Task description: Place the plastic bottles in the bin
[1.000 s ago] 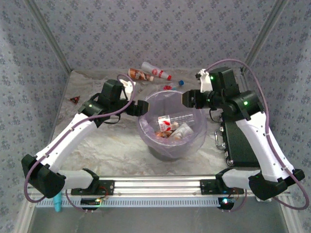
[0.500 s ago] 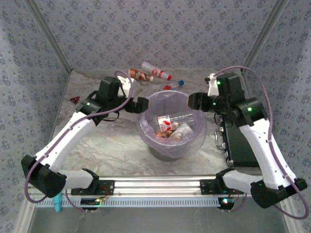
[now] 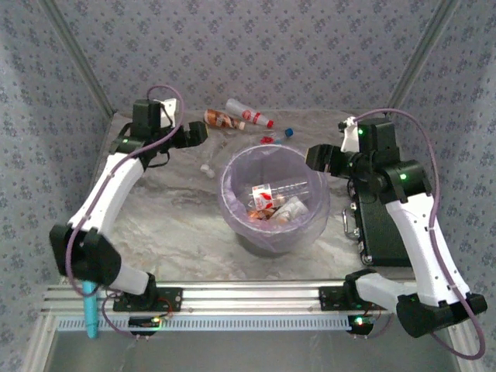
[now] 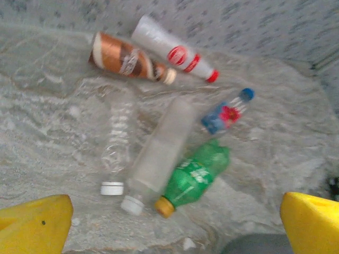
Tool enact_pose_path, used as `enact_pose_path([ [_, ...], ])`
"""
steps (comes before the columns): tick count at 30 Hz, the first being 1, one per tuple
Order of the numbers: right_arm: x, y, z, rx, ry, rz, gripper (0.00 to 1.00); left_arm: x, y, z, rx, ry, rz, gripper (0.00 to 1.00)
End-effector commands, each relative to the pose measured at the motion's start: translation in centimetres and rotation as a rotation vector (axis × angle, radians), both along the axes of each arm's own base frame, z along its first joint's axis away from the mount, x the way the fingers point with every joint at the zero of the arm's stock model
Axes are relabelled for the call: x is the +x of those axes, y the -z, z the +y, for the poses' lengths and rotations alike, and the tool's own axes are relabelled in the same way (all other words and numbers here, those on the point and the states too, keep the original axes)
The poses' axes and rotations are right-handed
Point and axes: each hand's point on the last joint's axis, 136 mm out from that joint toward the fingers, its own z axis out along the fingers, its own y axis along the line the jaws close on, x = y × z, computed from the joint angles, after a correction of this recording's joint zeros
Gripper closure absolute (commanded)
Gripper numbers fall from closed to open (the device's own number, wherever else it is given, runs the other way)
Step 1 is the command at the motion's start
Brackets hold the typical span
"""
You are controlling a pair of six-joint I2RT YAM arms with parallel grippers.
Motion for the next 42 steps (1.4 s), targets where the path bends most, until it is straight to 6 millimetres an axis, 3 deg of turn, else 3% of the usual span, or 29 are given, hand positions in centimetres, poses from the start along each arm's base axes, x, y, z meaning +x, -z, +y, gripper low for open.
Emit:
enact_pose_path([
  [1, -0.3, 0.5, 0.5, 0.037, -0.016, 0.023, 0.32, 3.1, 1.8, 0.4, 0.011, -0.021, -0.022, 0.00],
  [11, -2.2, 0.7, -0.4, 0.061, 0.008, 0.022, 0.32, 10.1, 9.6, 0.4, 0.063, -0.041, 0.077, 0.00],
  [18, -4.4, 0.4, -1.6, 0.072, 0.026, 0.028, 0.32, 13.0, 15.0, -0.5, 0.052, -0.023, 0.168, 0.02],
  [27, -3.9, 0.5, -2.1, 0.088, 0.050, 0.018, 0.32, 13.2, 19.7, -2.2, 0.040, 0.015, 0.265, 0.02],
  [33, -4.1, 0.6, -2.2, 0.089, 0.056, 0.029, 0.32, 12.5, 22.0, -1.9, 0.060, -0.005, 0.311, 0.07],
  [42, -3.9, 0.7, -2.1, 0.095, 0.052, 0.024, 0.32, 11.9, 22.3, -1.4, 0.072, -0.024, 0.325, 0.24],
])
